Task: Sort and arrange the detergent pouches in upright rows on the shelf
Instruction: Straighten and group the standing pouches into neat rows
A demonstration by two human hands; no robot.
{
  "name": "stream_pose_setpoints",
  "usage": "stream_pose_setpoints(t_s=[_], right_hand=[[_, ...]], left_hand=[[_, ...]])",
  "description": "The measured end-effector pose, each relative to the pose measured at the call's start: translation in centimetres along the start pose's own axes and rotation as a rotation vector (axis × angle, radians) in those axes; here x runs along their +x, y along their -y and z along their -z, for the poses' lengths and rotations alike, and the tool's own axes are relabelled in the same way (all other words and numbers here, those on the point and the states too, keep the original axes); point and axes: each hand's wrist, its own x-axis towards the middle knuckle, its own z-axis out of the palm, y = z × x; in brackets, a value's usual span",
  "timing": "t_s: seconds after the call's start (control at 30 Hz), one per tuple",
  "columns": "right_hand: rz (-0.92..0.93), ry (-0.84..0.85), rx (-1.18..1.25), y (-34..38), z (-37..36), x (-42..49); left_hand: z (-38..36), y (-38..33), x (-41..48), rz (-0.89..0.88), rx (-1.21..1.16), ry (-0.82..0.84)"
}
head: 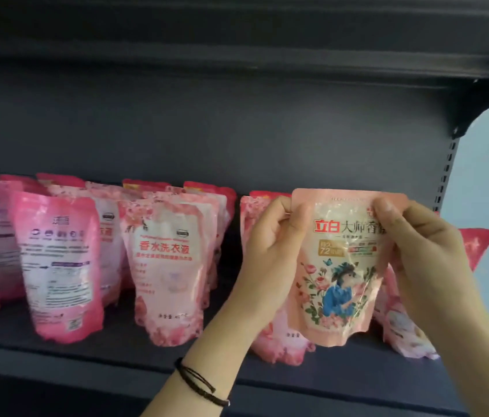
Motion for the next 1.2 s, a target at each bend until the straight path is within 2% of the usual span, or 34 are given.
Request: stream_pose_setpoints(t_s=[0.17, 0.33, 0.43, 0.6, 0.73, 0.93, 1.07, 1.2], right_hand=[[0.024, 0.079, 0.056, 0.6, -10.1, -2.6], [-0.049, 0.127, 0.137, 0.7, -20.9, -5.3], [-0.050, 0.164, 0.108, 0.3, -26.7, -6.4], [-0.066, 0.337, 0.160, -0.7, -35.2, -8.1], [-0.029, 0.420, 0.105, -1.2, -41.2, -8.6], [0.112, 0.565, -0.147, -1.3, -49.2, -7.9], [0.262, 0.598, -0.295, -1.5, -53.5, -6.7], [0.333, 0.566, -0.481, -1.7, -57.5, -4.9]], left_hand=[[10.2, -3.9, -1.9, -0.066, 0.120, -0.031], [21.3, -8.4, -4.1, -0.098, 0.334, -0.043], [27.3, -10.8, -5.4, -0.089, 0.440, -0.079], [36.0, -14.5, -8.0, 0.006, 0.582, -0.154], [41.9, -17.2, -9.5, 0.080, 0.641, -0.213], [49.9, -19.3, -9.5, 0.125, 0.675, -0.291], [54.9, -19.3, -8.2, 0.069, 0.671, -0.274], [59.3, -19.2, -6.1, 0.046, 0.658, -0.235]])
